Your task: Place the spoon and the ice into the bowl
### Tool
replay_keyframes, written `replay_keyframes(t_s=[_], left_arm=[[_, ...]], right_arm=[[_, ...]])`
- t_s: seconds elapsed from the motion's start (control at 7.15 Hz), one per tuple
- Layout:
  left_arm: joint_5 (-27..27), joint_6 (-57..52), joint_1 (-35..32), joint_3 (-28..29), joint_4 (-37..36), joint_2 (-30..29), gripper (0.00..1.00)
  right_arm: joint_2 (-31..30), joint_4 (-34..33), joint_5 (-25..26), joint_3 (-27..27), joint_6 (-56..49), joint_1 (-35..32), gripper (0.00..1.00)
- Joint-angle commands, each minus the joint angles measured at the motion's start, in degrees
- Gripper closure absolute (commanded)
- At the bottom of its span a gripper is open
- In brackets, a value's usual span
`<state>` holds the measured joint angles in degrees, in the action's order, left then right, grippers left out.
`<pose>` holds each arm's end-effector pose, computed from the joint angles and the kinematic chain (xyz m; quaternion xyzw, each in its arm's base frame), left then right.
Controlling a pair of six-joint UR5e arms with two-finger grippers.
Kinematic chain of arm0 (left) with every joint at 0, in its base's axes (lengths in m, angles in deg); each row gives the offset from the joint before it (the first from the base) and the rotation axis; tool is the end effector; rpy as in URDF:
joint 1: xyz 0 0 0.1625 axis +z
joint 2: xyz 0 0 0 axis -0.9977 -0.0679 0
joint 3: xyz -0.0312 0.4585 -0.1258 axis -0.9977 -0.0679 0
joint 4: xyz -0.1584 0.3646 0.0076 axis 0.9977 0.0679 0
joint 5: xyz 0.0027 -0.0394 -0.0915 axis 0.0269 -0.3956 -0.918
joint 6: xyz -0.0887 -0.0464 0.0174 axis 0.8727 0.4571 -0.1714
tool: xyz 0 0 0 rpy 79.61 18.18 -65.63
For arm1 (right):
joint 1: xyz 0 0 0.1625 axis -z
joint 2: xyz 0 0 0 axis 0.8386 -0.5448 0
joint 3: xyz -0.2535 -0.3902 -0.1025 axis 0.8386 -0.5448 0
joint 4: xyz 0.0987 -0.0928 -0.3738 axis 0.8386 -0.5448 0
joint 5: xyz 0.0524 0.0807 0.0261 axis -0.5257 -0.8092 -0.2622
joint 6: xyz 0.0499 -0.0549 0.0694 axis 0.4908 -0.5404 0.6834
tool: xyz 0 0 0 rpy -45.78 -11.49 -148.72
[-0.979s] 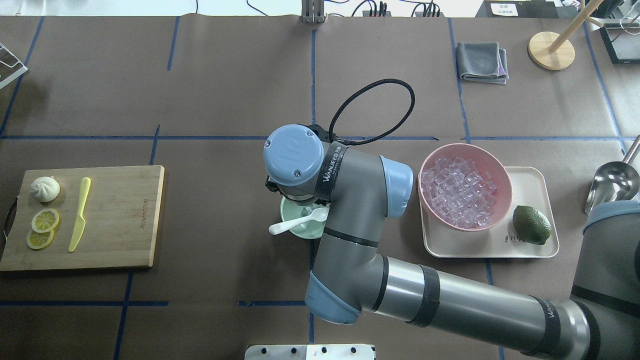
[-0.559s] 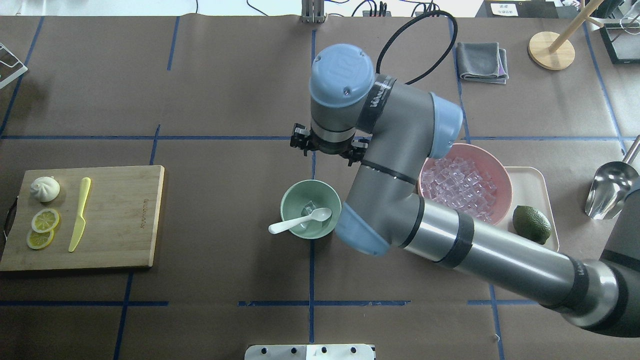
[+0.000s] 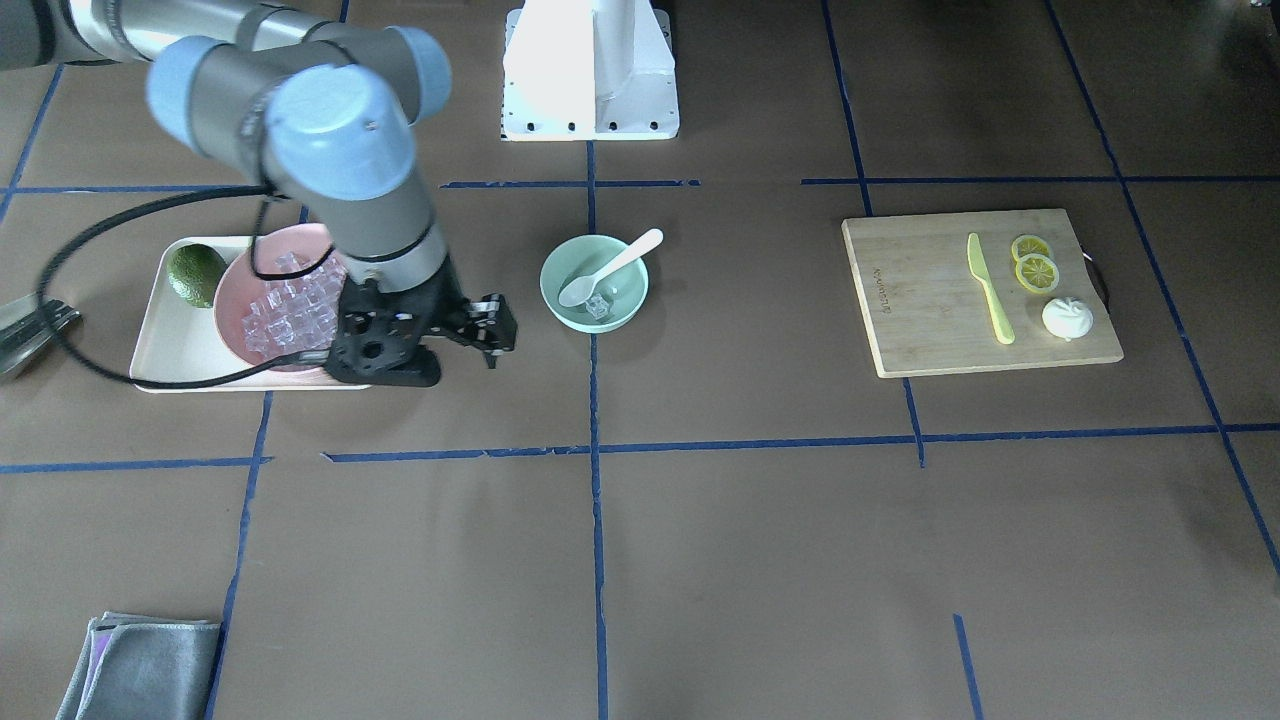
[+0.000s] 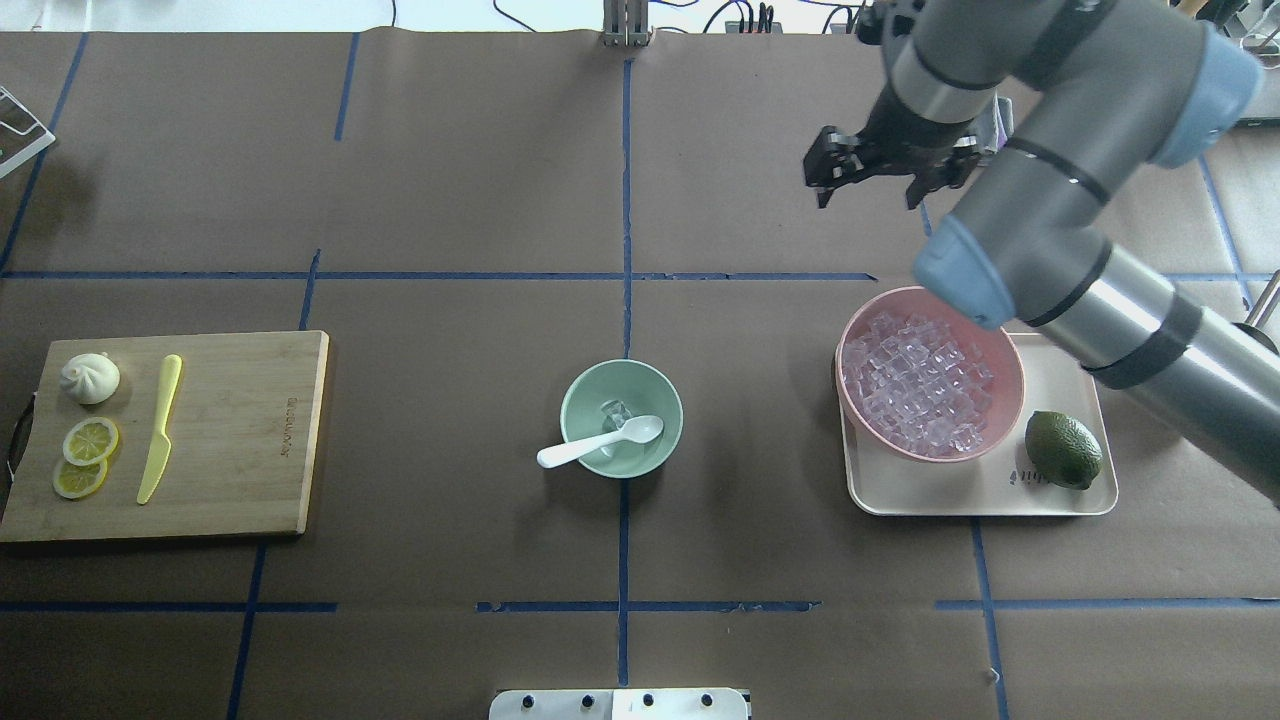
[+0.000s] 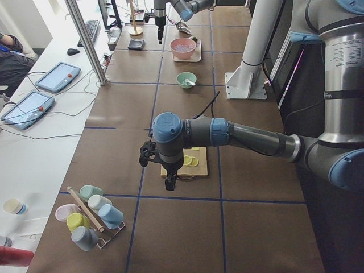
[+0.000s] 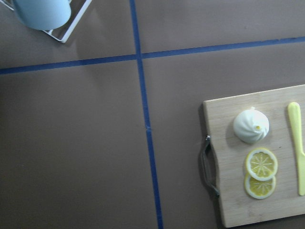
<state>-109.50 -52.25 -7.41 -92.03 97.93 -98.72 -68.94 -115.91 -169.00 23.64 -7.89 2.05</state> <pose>-0.0861 -0.4008 0.6381 0.0161 0.3848 0.0567 0.9211 -0.3252 -0.5967 0.3282 0.0339 -0.3934 -0.0039 0.9187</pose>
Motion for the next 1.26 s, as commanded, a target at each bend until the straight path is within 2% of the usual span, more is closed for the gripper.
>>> replay_keyframes(t_s=[0.0,0.28,0.42,0.7,0.98,1.12], left_arm=[[0.46,-0.06,0.0,0.03,-0.1,0.09,0.0],[0.55,-0.15,0.0,0.56,0.59,0.09,0.0],[0.55,-0.24,0.0,0.65,0.6,0.09,0.0],[0.29,-0.24,0.0,1.26,0.69,-0.08,0.0],[0.29,0.29,0.09,0.39,0.42,-0.7,0.0],[0.29,0.03,0.09,0.73,0.69,-1.05,0.0]], right_arm=[[-13.12,-0.01,-6.05,7.21,-18.69,-10.76,0.0],[-27.16,0.69,-7.4,12.57,-34.93,-17.54,0.0],[-33.6,0.78,-9.14,12.95,-45.03,-21.83,0.0],[-42.93,0.78,-8.98,12.52,-57.29,-30.01,0.0],[-49.81,0.69,-9.15,11.64,-59.63,-36.09,0.0],[-50.01,0.69,-9.33,11.9,-58.85,-36.46,0.0]])
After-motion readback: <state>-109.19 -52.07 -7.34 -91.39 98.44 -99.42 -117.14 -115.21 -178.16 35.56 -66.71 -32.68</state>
